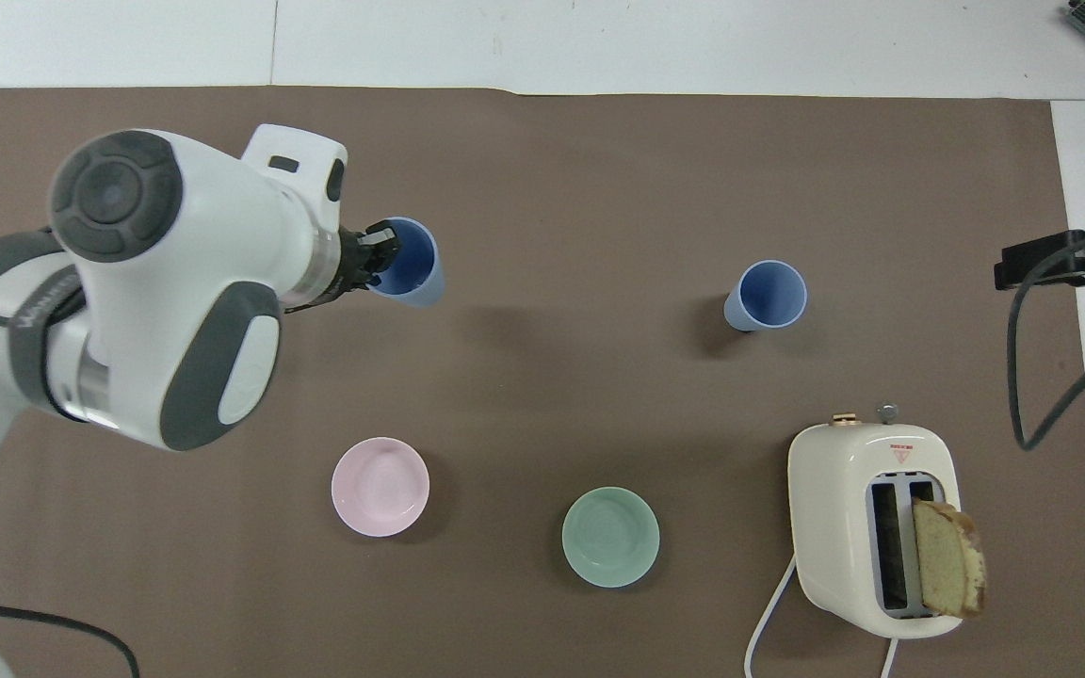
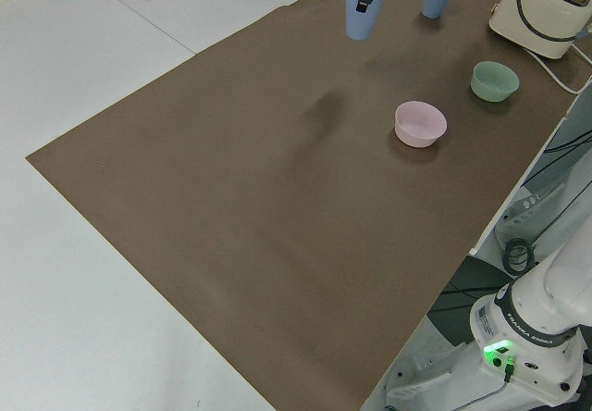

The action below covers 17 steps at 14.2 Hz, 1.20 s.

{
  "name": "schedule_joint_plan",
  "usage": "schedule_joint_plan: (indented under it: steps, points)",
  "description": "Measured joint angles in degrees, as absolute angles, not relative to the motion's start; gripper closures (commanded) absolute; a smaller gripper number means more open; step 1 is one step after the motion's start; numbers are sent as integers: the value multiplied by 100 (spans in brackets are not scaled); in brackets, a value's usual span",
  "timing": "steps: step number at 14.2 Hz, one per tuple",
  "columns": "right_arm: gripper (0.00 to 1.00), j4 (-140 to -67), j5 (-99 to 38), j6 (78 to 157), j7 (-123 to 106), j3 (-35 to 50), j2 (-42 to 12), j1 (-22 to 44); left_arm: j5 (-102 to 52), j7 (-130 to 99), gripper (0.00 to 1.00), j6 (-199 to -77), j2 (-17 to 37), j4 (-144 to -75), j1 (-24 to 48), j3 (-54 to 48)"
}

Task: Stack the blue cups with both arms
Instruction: 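Carry the blue cup with the left gripper toward the table center and set it down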

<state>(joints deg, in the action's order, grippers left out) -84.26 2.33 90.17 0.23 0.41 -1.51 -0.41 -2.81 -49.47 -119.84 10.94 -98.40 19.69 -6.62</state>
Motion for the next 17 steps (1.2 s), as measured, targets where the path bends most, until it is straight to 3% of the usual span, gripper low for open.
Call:
schedule_joint_plan:
  steps: [5,13,14,16,17]
  points:
    - [0,-8426,233,9017,23,41,-151,-41,-280,-5141,100,-12582,1810,-9848,2526,-656]
    - [0,-8426,233,9017,23,41,-151,-41,-278,-5131,100,-12711,1897,-10078,2700,-659]
    - [0,-8426,233,9017,23,41,-151,-41,-277,-5131,91,-12715,1897,-10121,2702,-659]
    - [0,-8426,233,9017,23,41,-151,-41,-277,-5128,41,-12742,1898,-10204,2702,-654]
    - [0,-8426,233,9017,23,41,-151,-41,-277,-5126,9,-12750,1898,-10226,2702,-653]
